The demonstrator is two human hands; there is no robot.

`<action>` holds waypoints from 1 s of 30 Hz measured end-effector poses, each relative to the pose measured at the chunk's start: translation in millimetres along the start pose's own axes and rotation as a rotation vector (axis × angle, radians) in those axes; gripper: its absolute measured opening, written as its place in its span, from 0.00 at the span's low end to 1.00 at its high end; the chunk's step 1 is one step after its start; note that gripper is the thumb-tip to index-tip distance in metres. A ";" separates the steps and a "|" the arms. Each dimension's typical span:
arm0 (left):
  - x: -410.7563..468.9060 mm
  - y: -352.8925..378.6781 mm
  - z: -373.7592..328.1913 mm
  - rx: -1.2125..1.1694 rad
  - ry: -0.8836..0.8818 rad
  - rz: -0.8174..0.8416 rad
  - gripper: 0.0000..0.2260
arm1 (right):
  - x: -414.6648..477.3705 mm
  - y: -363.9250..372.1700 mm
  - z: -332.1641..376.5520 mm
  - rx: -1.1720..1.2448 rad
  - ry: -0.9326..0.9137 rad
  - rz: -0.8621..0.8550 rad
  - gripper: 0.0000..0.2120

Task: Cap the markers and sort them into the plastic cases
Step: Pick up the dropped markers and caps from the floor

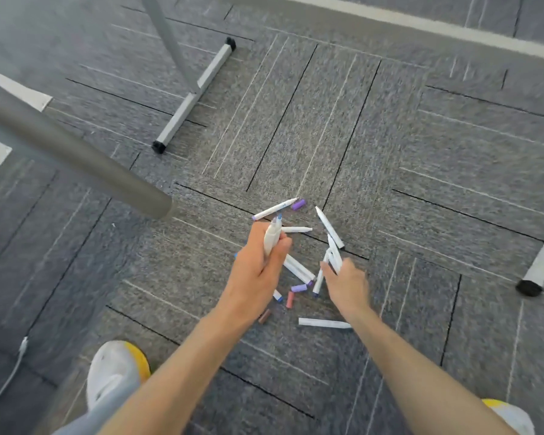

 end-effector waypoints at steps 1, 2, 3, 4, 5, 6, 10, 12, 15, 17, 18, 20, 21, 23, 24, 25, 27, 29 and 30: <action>-3.2 -3.0 0.9 0.011 -0.010 0.010 0.05 | 2.7 1.1 1.9 -0.026 0.009 -0.005 0.19; -5.1 -4.7 1.8 0.022 -0.023 0.020 0.05 | 6.1 1.6 3.7 -0.047 0.009 -0.009 0.19; -6.3 -5.3 5.8 0.033 -0.036 0.031 0.05 | 8.7 1.8 5.6 -0.068 0.009 -0.012 0.19; -7.0 -5.4 12.5 0.039 -0.047 0.046 0.05 | 9.9 0.4 8.8 -0.084 0.005 -0.003 0.19; -6.7 -4.2 21.3 0.048 -0.059 0.071 0.05 | 10.3 -1.8 12.1 -0.083 -0.006 0.022 0.19; -6.3 -1.5 33.0 0.076 -0.069 0.108 0.05 | 10.3 -4.8 14.9 -0.055 -0.022 0.056 0.18; -2.3 26.4 88.8 0.513 -0.017 0.398 0.07 | -8.7 -39.9 24.1 0.169 -0.074 0.140 0.18; 2.7 45.1 112.6 0.767 0.063 0.540 0.12 | -24.2 -58.5 21.3 0.351 -0.093 0.203 0.17; 15.8 64.9 126.7 1.013 0.090 0.663 0.18 | -45.6 -80.6 11.1 0.691 -0.116 0.347 0.14; 21.5 72.5 128.1 1.100 0.097 0.698 0.19 | -52.5 -88.9 1.1 0.737 -0.163 0.333 0.12; 23.1 75.0 128.8 1.125 0.104 0.704 0.18 | -54.8 -89.7 -3.8 0.728 -0.182 0.316 0.11; 25.6 79.1 130.1 1.163 0.139 0.696 0.13 | -54.9 -84.4 -13.3 0.723 -0.188 0.303 0.09; 26.9 81.5 130.4 1.186 0.160 0.697 0.10 | -52.0 -79.4 -19.2 0.722 -0.181 0.311 0.09; 28.0 83.8 130.2 1.240 0.200 0.704 0.08 | -45.3 -66.3 -28.3 0.706 -0.166 0.337 0.10; 29.3 83.8 128.9 1.262 0.205 0.701 0.08 | -42.2 -60.8 -32.2 0.665 -0.175 0.334 0.12; 30.5 83.3 127.5 1.278 0.199 0.703 0.09 | -39.1 -55.9 -36.4 0.578 -0.194 0.307 0.13; 33.3 80.6 122.8 1.261 0.178 0.684 0.11 | -34.1 -47.5 -45.6 0.392 -0.247 0.234 0.14; 37.5 71.3 110.2 1.123 0.106 0.558 0.12 | -28.9 -36.3 -54.9 0.246 -0.276 0.219 0.13; 38.5 63.8 101.2 1.013 0.039 0.460 0.12 | -27.5 -30.1 -57.6 0.162 -0.290 0.222 0.13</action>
Point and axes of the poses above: each hand's wrist, its own x-axis towards the middle knuckle, its own y-axis out of the palm, z = x × y, the point moved 5 cm from there along x, towards the middle knuckle, and after that the axes turned 9 degrees about y, right-handed, at the moved point
